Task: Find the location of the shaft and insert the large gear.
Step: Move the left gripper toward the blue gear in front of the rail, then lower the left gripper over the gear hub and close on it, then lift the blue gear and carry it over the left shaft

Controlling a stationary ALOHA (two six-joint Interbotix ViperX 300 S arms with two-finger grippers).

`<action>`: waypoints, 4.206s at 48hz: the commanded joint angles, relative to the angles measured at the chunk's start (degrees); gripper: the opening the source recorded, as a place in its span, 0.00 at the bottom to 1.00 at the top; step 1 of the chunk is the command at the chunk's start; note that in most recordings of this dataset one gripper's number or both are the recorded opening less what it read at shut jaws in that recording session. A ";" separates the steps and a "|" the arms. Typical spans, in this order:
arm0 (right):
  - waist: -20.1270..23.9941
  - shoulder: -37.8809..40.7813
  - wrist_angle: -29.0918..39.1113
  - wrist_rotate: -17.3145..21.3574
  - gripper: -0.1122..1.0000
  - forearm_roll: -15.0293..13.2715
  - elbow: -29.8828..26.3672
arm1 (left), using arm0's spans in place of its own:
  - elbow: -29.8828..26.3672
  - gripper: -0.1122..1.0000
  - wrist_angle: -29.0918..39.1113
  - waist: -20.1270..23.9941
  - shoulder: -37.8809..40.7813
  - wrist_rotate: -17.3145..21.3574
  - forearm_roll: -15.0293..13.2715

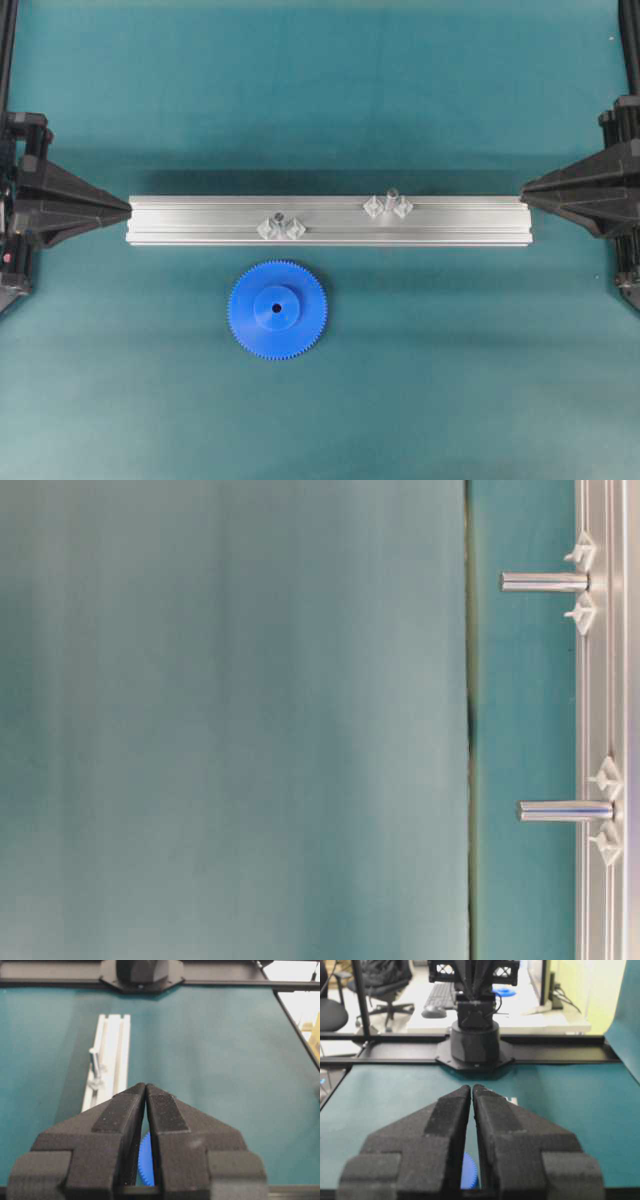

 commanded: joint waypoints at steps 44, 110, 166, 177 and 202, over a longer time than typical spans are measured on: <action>-0.53 8.35 35.77 0.00 0.15 0.88 -8.96 | -27.95 0.10 19.86 -7.21 43.95 -7.65 0.70; -0.70 3.96 37.79 0.88 0.15 1.41 -5.89 | -34.98 0.94 26.02 -6.24 60.56 -8.44 0.88; -0.79 1.49 38.50 2.02 0.15 1.41 -4.57 | -36.12 0.94 29.27 -7.73 64.16 -8.79 0.88; -0.70 1.49 38.50 2.02 0.15 1.41 -4.57 | -36.21 0.94 29.88 -7.91 64.16 -8.88 0.88; -0.70 -0.26 38.50 2.02 0.15 1.41 -3.78 | -41.40 0.74 38.58 -7.82 64.16 -7.82 0.88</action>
